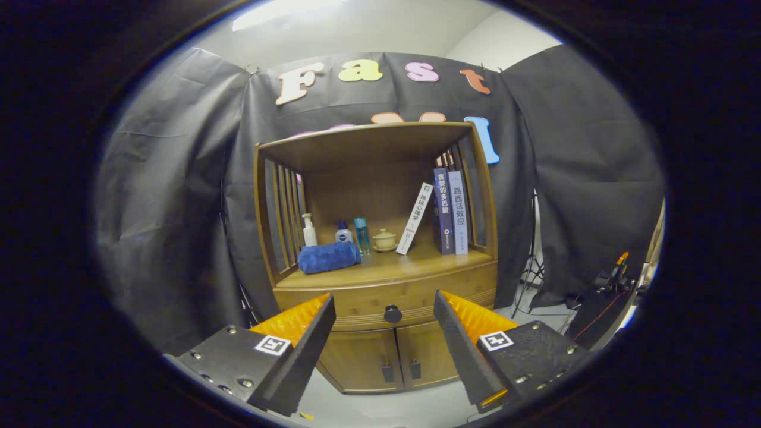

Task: Pull open the drawer, take out the items inside it, and place them on the countertop above the cabinet.

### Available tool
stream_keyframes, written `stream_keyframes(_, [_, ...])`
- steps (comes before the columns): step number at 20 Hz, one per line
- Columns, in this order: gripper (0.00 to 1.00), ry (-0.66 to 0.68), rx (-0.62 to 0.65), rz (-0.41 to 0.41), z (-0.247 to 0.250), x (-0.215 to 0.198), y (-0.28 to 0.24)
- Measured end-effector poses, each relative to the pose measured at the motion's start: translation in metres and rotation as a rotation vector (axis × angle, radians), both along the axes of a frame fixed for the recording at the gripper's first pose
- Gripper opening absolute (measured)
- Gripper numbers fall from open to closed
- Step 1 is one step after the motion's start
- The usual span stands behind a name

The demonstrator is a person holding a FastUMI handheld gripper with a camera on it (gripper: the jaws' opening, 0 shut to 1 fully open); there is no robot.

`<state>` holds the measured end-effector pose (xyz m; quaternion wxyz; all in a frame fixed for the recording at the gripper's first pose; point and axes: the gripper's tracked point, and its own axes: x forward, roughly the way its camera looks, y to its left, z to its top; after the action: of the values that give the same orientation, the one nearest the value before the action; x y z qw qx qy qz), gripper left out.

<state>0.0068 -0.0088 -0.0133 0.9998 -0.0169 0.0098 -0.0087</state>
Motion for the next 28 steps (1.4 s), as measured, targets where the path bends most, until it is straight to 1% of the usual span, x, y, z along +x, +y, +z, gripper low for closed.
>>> stream_keyframes(6, [1.00, -0.004, -0.028, -0.017, -0.008, 0.021, -0.010])
stream_keyframes(11, [1.00, 0.019, -0.043, -0.009, -0.020, 0.061, -0.015])
stream_keyframes(12, [1.00, 0.031, -0.049, 0.004, -0.022, 0.069, -0.014])
stream_keyframes(14, [1.00, 0.048, -0.099, 0.019, -0.032, 0.088, -0.013])
stream_keyframes(16, [1.00, 0.082, -0.143, 0.042, -0.054, 0.105, -0.015])
stream_keyframes(19, [1.00, 0.107, -0.112, 0.074, -0.084, 0.132, -0.015])
stream_keyframes(24, [1.00, 0.090, -0.141, 0.032, -0.125, 0.176, -0.026])
stream_keyframes(27, [1.00, 0.139, -0.104, 0.065, -0.151, 0.204, -0.019])
stream_keyframes(28, [0.92, 0.149, -0.083, 0.059, -0.154, 0.212, -0.021])
